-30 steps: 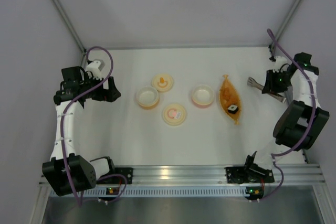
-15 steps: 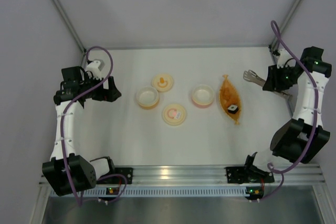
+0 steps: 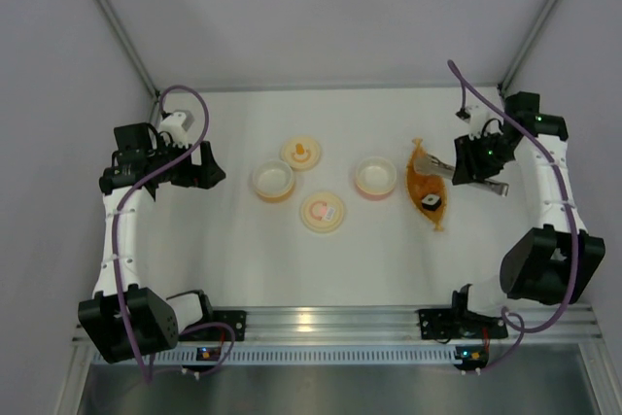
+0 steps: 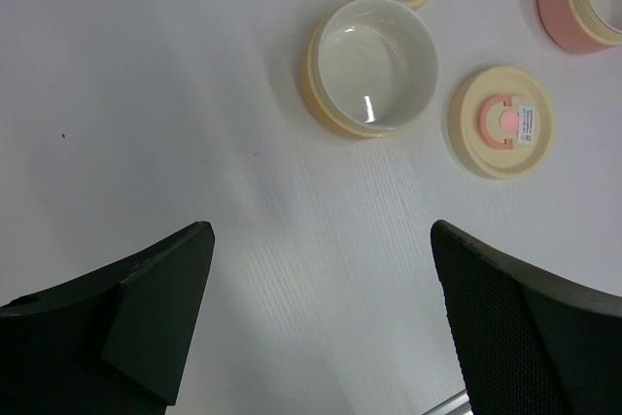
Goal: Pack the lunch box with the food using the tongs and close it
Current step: Pick up the fake food from the plate.
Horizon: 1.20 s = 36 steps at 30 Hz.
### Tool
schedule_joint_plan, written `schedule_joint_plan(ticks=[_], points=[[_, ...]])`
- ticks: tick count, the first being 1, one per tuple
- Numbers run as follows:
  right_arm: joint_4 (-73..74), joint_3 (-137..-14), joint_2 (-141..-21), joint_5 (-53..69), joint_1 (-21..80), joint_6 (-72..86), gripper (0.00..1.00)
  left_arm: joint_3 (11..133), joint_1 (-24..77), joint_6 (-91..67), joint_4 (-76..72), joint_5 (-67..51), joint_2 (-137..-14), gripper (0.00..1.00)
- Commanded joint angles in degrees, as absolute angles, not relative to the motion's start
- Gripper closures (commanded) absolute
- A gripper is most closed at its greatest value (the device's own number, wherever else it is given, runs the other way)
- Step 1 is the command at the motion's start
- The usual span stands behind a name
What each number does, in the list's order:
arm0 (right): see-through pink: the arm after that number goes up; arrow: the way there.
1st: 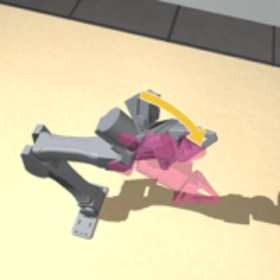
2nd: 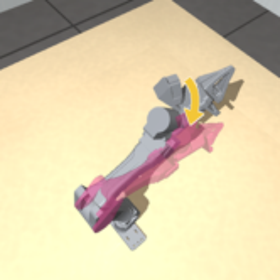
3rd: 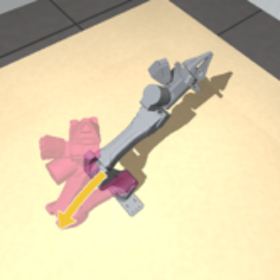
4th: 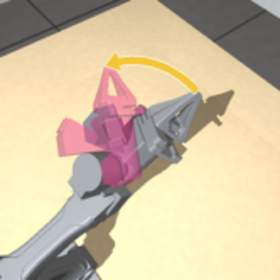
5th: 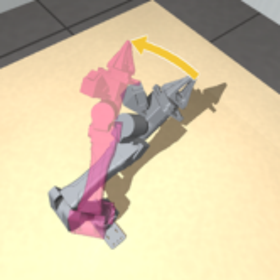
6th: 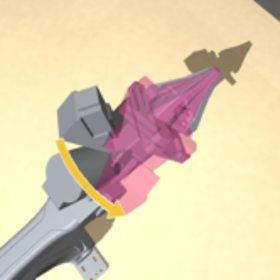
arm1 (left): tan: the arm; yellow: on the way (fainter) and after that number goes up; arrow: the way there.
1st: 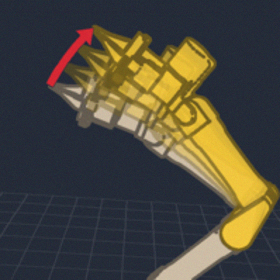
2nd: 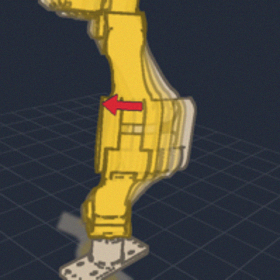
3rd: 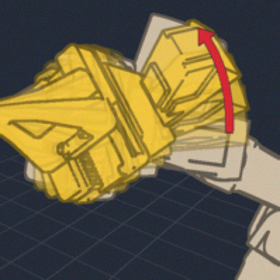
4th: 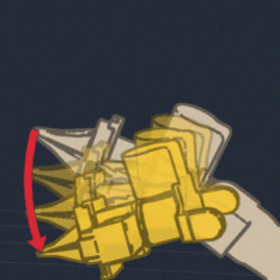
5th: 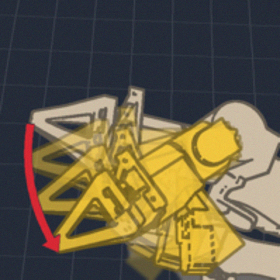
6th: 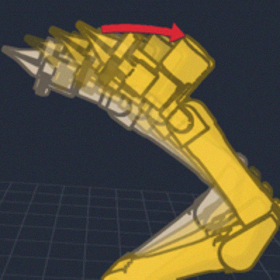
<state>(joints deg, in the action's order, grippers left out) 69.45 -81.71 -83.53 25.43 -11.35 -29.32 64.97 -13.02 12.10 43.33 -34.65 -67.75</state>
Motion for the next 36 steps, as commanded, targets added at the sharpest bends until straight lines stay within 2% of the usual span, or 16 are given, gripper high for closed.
schedule_joint_plan(ticks=[1, 5, 16, 36], points=[[66.4, -81.7, -81.0, 21.2, -9.1, -23.7, 0.62, 66.7, -13.2, 12.2, 42.8, -35.8, -66.5, 0.02], [65.0, -81.7, -81.7, 18.3, -7.6, -20.9, 0.62, 66.8, -13.1, 12.2, 42.8, -35.8, -66.5, 0.02], [64.8, -81.6, -84.4, 15.9, -4.6, -16.1, 0.55, 66.3, -13.1, 12.3, 42.6, -35.1, -66.9, 0.02], [60.4, -80.5, -87.7, 9.5, -0.4, -9.8, 0.55, 64.2, -13.1, 12.8, 41.7, -33.4, -66.9, 0.02]])
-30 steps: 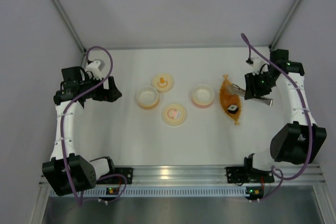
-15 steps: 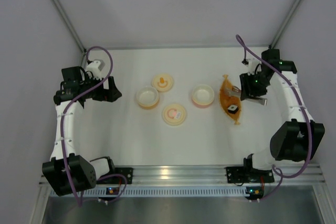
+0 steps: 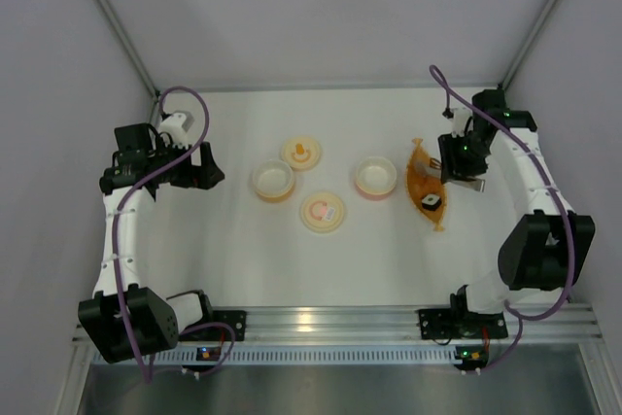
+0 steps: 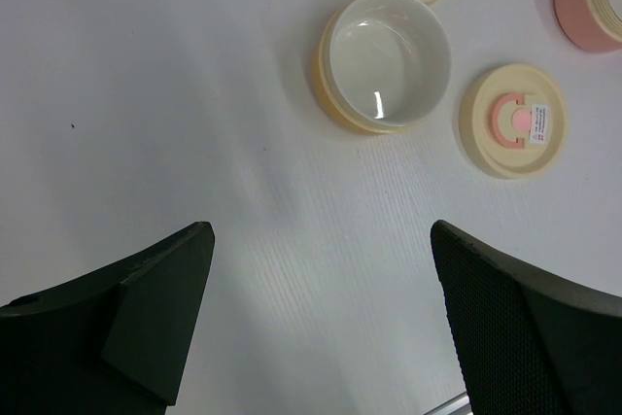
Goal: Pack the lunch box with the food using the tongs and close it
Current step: Pick up the fake food from the plate.
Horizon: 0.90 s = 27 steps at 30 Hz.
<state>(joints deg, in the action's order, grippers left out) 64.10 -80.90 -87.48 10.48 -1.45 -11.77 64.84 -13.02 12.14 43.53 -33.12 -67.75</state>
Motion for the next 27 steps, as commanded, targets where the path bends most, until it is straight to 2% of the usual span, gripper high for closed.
schedule_joint_plan(ticks=[1, 19, 27], points=[[60.2, -80.5, -87.8, 9.6, -0.4, -9.7, 0.55, 64.2, -13.1, 12.7, 41.6, -33.5, -67.0, 0.02], [59.4, -78.1, -88.3, 6.4, 2.7, -8.8, 0.54, 63.0, -13.1, 12.4, 40.3, -33.3, -67.4, 0.02], [60.4, -78.7, -87.6, 6.5, 2.7, -9.2, 0.60, 62.8, -13.1, 12.4, 40.3, -33.1, -67.3, 0.02]])
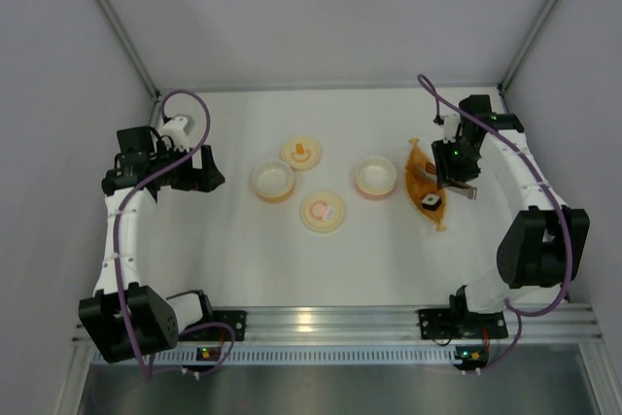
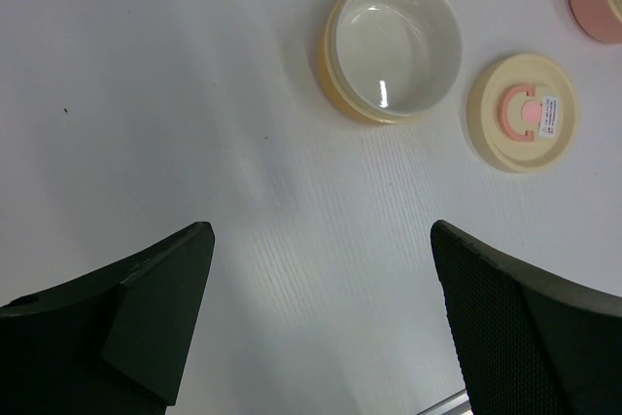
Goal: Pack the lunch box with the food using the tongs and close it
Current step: Pick up the fake food from the plate.
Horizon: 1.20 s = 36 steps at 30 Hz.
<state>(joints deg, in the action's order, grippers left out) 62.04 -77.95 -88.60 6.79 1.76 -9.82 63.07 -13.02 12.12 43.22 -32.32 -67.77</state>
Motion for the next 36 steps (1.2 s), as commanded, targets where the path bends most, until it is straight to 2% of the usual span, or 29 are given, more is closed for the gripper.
schedule_joint_plan(ticks=[1, 5, 9, 14, 28, 36], points=[[60.5, -78.7, -87.7, 6.8, 2.7, -9.2, 0.61, 62.8, -13.1, 12.3, 40.2, -33.2, -67.3, 0.02], [61.0, -78.5, -87.7, 7.9, 2.7, -9.8, 0.70, 62.8, -13.1, 12.2, 40.1, -33.3, -67.4, 0.02], [61.5, -79.4, -86.9, 10.5, 2.7, -10.1, 0.86, 62.9, -13.1, 12.3, 40.3, -33.1, -67.3, 0.02], [62.1, -80.9, -85.1, 9.9, 2.6, -11.0, 1.00, 63.2, -13.2, 12.2, 40.6, -33.2, -67.2, 0.02], [62.6, -82.4, -81.5, 8.1, 2.4, -13.4, 1.00, 63.2, -13.0, 11.7, 40.3, -33.7, -67.3, 0.02], [63.7, -86.6, -79.3, 13.7, 2.5, -18.9, 1.00, 63.5, -13.1, 11.7, 40.3, -33.7, -67.3, 0.02]])
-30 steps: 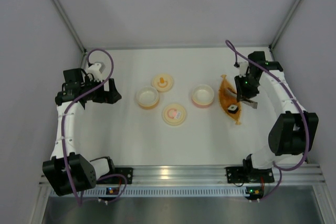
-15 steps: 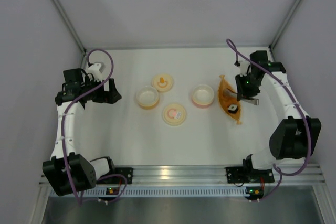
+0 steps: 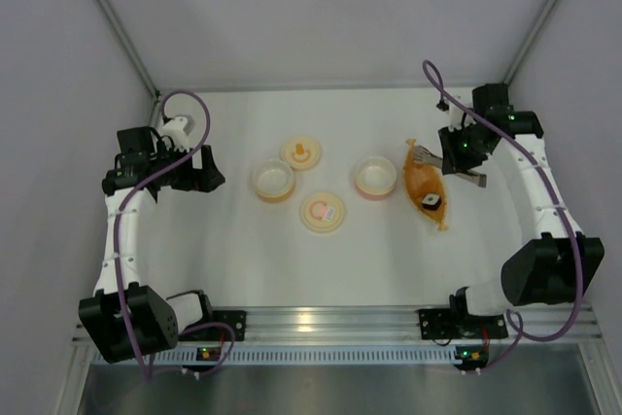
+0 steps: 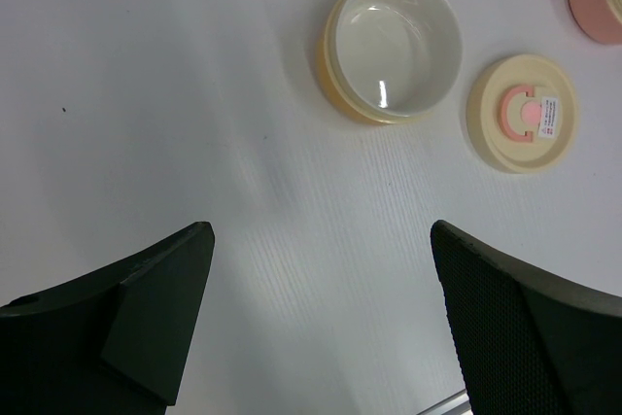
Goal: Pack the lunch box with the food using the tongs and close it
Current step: Pick up the fake food from the plate, then place the fake food in the packing box.
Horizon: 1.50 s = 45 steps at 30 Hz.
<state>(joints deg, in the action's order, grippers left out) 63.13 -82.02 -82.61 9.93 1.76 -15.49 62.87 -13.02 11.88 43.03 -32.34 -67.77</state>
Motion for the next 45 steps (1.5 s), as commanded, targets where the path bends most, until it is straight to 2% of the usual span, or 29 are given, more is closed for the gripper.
schedule_joint_plan(ticks=[1, 8, 21, 30, 45], points=[[64.1, -87.0, -79.3, 14.1, 2.5, -19.6, 1.00, 63.5, -13.1, 11.7, 40.3, -33.7, -67.3, 0.02], [67.1, -90.6, -79.9, 18.9, 3.4, -25.7, 1.00, 63.5, -13.0, 11.6, 40.2, -33.8, -67.4, 0.02], [67.8, -90.4, -83.1, 19.7, 10.6, -28.2, 1.00, 63.5, -13.1, 11.7, 40.2, -33.8, -67.9, 0.02], [65.2, -86.3, -84.8, 18.2, 14.2, -27.9, 1.00, 63.5, -13.1, 11.8, 40.0, -33.7, -68.2, 0.02], [61.1, -82.1, -86.8, 16.4, 14.6, -28.1, 1.00, 62.9, -13.2, 12.0, 40.1, -33.7, -68.3, 0.02]])
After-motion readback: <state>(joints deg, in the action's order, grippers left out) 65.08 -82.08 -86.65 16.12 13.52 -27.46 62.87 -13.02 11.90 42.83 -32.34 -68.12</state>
